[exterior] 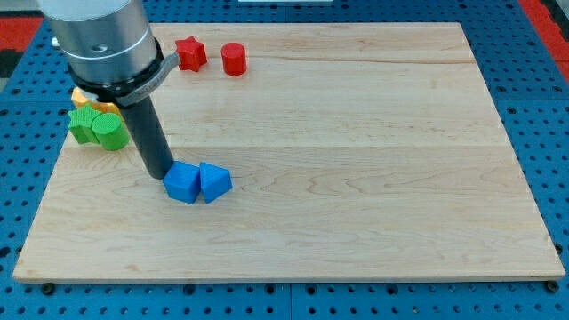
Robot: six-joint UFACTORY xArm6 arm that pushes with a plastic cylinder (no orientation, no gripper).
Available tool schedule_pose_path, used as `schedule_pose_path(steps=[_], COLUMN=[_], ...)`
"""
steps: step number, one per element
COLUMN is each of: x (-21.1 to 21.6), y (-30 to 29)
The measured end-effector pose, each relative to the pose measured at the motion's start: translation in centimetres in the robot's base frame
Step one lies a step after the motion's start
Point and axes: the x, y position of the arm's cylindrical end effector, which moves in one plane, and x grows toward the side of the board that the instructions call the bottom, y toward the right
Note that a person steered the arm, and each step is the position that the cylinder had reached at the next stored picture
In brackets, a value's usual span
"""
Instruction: Move the blue cube along with the blue triangle right a bit
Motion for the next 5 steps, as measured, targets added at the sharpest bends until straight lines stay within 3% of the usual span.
schedule_pose_path(steps=[2,3,5], x=[0.0,-0.2,-4.5], y=[10.6,12.2,9.3])
